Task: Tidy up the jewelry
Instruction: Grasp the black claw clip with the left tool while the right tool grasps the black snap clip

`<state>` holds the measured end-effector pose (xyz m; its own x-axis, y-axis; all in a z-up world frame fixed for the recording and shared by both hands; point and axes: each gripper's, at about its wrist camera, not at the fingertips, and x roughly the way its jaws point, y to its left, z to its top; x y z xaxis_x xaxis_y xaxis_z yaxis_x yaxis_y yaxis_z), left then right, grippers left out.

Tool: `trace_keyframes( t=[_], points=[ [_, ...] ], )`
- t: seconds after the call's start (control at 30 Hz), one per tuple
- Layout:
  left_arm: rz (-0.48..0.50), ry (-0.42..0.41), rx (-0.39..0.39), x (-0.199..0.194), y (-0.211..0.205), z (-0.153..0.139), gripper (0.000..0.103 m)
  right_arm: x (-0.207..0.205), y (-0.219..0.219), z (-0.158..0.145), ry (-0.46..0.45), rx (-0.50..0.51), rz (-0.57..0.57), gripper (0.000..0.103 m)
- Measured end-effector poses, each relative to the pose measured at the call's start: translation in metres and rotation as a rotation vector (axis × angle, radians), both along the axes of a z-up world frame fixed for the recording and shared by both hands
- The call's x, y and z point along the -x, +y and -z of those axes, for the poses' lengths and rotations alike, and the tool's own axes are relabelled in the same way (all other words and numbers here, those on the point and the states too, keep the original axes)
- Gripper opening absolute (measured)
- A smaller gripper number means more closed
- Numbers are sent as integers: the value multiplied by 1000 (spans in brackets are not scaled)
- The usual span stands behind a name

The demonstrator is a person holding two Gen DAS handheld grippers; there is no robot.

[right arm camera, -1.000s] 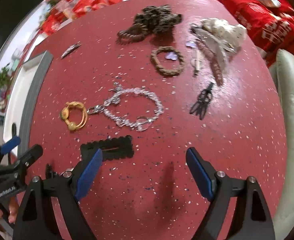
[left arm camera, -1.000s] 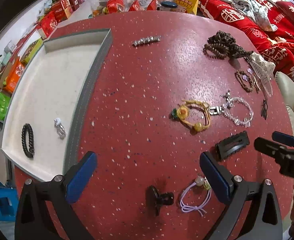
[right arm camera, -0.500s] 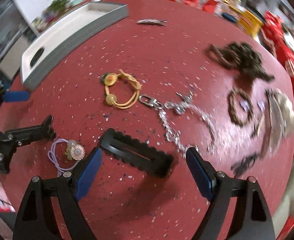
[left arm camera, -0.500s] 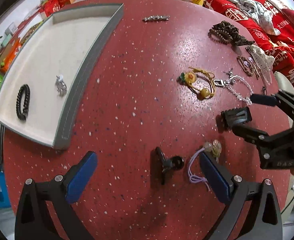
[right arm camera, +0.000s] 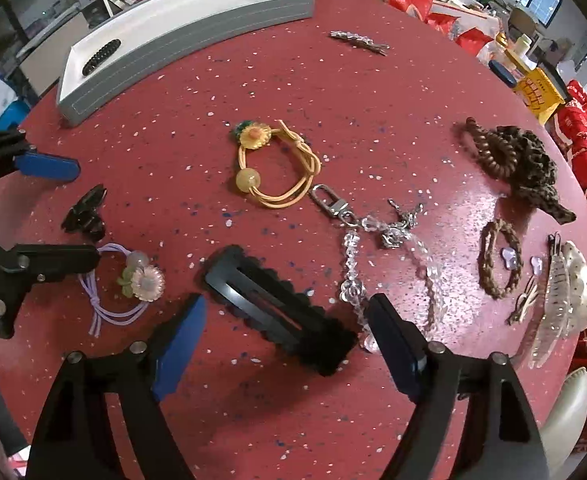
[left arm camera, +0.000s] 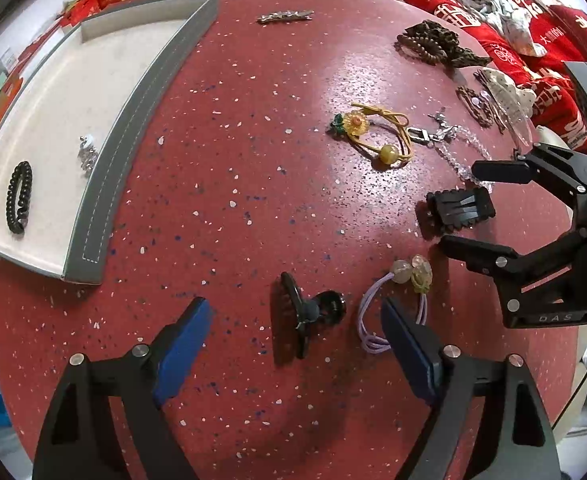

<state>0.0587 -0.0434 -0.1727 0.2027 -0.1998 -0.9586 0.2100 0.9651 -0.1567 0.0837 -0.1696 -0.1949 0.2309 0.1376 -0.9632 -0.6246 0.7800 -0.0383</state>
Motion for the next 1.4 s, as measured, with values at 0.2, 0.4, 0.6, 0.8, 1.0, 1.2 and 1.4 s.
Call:
trace_keyframes(
  t=[0.2, 0.4, 0.6, 0.8, 1.0, 1.2, 1.4],
  points=[
    [33, -12, 10, -3, -6, -3, 62, 6, 2, -4, 9, 1, -12, 70],
    [54, -19, 13, -1, -10, -4, 34, 24, 19, -9, -45, 65, -35, 64],
    [48, -12, 41, 2, -6, -3, 25, 37, 21, -13, -21, 36, 4, 51],
    [27, -6, 63, 7, 2, -5, 25, 30, 8, -14, 27, -36, 137, 28],
    [20, -20, 74, 9, 9, -14, 25, 30, -8, -16, 80, -119, 272, 26],
    [10, -29, 81, 10, 15, -21, 25, 25, -29, -23, 138, -226, 431, 9],
    [4, -40, 84, 11, 19, -26, 25, 27, -38, -21, 167, -243, 486, 9]
  ],
)
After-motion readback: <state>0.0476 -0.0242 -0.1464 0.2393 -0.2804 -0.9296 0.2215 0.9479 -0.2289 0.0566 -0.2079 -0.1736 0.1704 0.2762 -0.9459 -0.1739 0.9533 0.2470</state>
